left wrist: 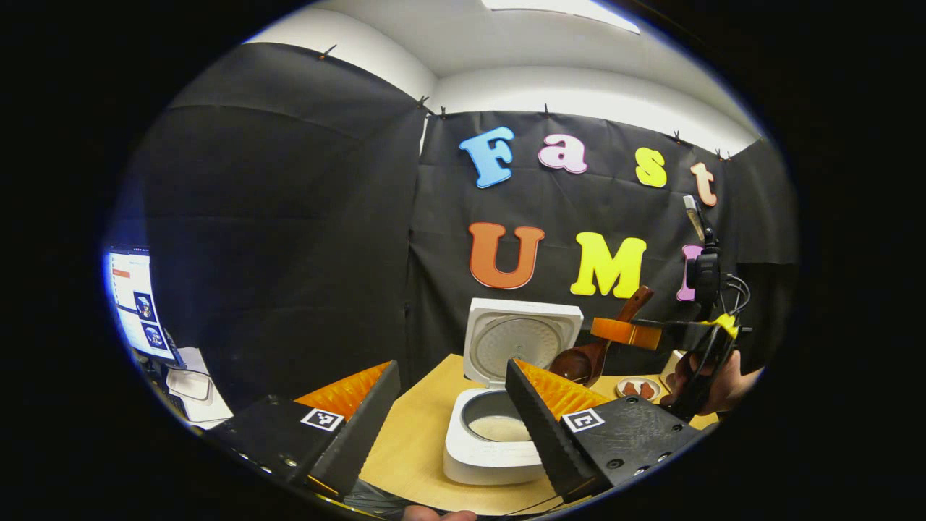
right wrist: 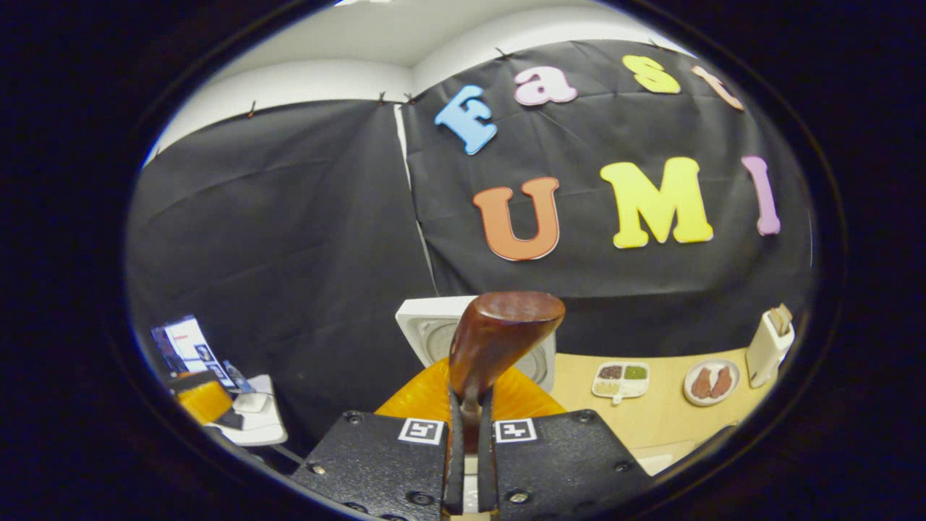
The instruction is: Close the left gripper, press the button to open the rice cooker; take a wooden spoon from the chopstick holder with the right hand, scoop a spoonful of rice and pour it into the rice cooker, then put the wooden spoon back into the chopstick holder.
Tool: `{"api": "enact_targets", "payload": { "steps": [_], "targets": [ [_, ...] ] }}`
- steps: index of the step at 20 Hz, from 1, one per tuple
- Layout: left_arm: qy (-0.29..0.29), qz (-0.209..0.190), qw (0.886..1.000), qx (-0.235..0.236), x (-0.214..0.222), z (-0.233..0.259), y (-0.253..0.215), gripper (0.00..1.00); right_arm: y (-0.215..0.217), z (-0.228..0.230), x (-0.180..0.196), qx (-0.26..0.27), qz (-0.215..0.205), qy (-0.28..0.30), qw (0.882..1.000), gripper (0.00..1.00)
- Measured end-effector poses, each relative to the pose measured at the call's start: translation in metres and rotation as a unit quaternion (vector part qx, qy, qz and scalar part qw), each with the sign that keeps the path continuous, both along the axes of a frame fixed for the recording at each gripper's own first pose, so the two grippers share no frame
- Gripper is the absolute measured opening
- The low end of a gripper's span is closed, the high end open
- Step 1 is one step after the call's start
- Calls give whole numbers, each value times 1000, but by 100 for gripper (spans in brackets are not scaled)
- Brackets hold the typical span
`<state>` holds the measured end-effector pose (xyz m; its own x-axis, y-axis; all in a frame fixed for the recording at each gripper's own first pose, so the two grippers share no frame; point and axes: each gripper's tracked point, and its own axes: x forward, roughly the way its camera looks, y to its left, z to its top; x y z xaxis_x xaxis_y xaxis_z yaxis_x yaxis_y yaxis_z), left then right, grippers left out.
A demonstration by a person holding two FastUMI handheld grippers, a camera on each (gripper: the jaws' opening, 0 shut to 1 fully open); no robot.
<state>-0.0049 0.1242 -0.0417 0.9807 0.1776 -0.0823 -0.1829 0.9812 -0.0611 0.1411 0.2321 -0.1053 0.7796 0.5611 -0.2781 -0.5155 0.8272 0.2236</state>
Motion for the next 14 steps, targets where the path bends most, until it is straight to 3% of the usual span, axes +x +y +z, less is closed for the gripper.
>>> {"api": "enact_targets", "payload": {
  "steps": [3,4,6,14],
  "targets": [
    [-1,-25,1000,12,7,1,-27,95,-39,14,-16,41,-16,28,999,12],
    [-2,-34,999,14,11,2,-35,94,-56,16,-17,44,-27,29,998,17],
    [-4,-51,999,15,17,2,-53,94,-91,21,-19,45,-54,24,997,12],
    [-3,-102,995,15,54,4,-104,95,-254,19,-11,43,-198,26,979,12]
  ]
}}
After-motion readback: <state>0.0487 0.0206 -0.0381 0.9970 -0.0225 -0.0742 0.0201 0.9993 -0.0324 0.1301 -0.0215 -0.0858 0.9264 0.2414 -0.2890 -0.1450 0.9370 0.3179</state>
